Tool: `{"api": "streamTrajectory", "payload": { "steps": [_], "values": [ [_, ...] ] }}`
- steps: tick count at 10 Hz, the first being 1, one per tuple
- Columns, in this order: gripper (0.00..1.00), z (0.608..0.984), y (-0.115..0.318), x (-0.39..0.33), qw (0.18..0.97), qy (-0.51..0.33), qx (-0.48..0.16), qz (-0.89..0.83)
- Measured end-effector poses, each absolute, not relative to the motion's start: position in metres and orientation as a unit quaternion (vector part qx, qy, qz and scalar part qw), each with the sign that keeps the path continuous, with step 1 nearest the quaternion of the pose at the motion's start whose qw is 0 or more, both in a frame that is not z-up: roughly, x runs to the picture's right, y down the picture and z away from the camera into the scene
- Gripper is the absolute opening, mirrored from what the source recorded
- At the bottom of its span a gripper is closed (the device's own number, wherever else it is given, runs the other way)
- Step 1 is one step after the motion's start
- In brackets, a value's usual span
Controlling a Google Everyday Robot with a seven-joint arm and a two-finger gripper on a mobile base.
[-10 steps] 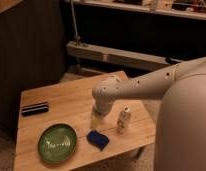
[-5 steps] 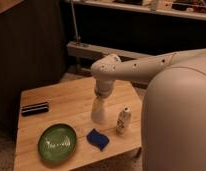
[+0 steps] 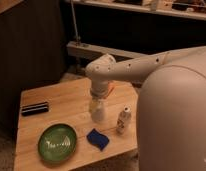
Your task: Place the ceramic cup in the ceramic bowl
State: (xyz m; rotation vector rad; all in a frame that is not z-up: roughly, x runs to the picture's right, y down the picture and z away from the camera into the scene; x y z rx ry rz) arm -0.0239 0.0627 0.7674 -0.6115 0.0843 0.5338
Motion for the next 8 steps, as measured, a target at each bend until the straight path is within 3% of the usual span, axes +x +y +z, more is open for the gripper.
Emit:
{"api": "streamTrajectory", "payload": {
  "steps": [8],
  "values": [
    [0.80,0.799,0.071,-0.027,0.917,0.044,-0.295,0.264]
  ]
}}
